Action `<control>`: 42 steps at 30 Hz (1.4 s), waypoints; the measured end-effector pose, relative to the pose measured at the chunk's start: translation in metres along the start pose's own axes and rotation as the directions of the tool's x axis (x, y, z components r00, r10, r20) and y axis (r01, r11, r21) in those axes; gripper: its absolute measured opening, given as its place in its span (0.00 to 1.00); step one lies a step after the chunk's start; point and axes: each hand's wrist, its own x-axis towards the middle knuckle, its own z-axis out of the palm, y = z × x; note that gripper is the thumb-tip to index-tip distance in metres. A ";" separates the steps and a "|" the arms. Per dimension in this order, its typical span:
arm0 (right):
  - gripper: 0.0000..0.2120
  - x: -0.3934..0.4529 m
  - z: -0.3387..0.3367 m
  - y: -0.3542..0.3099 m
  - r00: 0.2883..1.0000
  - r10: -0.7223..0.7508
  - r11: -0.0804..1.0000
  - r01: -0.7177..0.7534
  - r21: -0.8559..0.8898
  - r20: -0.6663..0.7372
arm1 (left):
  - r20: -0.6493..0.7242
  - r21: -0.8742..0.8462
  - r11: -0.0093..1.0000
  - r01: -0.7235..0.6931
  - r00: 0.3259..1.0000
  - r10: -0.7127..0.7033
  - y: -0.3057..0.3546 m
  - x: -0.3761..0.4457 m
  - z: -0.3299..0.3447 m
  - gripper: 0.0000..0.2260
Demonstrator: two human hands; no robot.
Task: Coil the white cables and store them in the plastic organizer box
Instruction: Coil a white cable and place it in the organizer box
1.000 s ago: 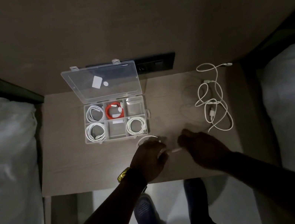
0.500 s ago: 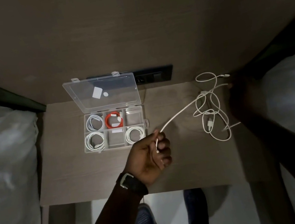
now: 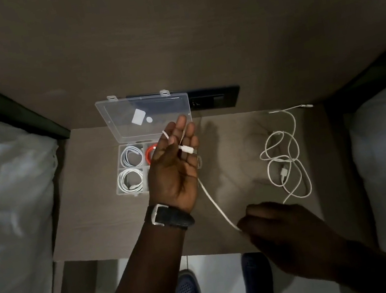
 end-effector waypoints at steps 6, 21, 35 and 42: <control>0.09 0.040 -0.081 0.027 0.930 -0.106 0.994 0.087 -0.069 -0.353 | 0.115 0.694 0.720 -0.005 0.988 -0.105 -0.023 -0.027 -0.004 0.13; 0.15 0.054 0.011 0.025 0.992 0.124 0.951 -0.108 0.291 -0.038 | 0.014 -0.150 0.983 0.103 0.995 -0.102 0.015 -0.018 0.002 0.13; 0.12 0.101 -0.056 0.059 0.939 0.133 0.968 -0.055 0.243 -0.317 | 0.151 0.188 0.899 0.394 0.893 -0.423 -0.013 -0.044 0.010 0.20; 0.14 0.077 -0.013 0.043 0.980 0.029 0.994 -0.008 0.108 -0.195 | 0.016 -0.295 0.954 -0.056 0.998 0.064 0.053 -0.027 0.019 0.12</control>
